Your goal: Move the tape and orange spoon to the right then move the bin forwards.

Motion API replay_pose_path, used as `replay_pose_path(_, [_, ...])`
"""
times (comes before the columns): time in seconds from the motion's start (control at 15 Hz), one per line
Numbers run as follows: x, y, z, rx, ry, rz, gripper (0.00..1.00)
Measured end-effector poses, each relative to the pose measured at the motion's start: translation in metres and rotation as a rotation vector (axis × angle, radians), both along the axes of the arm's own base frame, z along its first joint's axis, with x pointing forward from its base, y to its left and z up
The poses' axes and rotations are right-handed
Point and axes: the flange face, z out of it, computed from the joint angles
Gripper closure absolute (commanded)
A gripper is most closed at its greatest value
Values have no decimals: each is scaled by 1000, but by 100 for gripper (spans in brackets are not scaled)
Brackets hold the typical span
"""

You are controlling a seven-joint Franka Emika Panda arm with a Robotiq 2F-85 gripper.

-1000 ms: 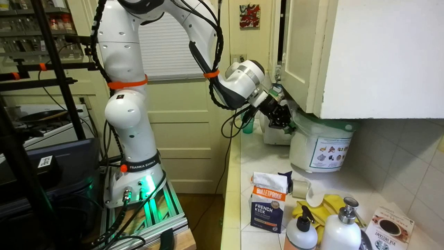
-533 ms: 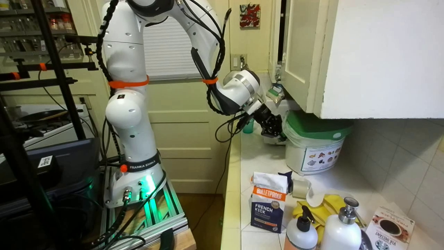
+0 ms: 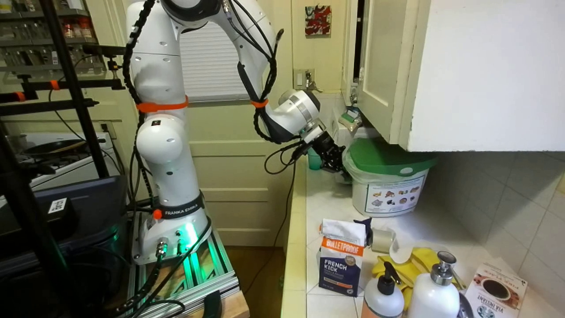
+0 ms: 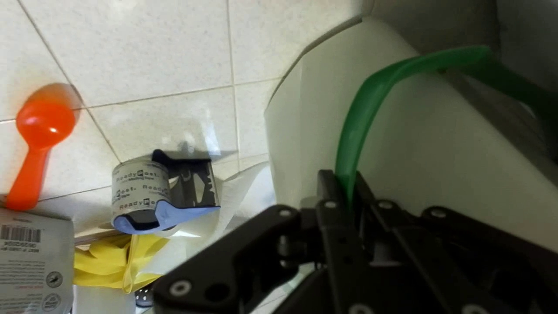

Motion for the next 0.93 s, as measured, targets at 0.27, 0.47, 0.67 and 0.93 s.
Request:
replay_pose_path(0.27, [-3,21,0,-12,56,-74,98])
replay_pose_path(0.47, [-8,40,7,12,102,-96,98])
replay_pose_path(0.67, [-15,58,12,55,155,-116,98])
replay_pose_path(0.93, [-24,74,18,92,228,-149,98])
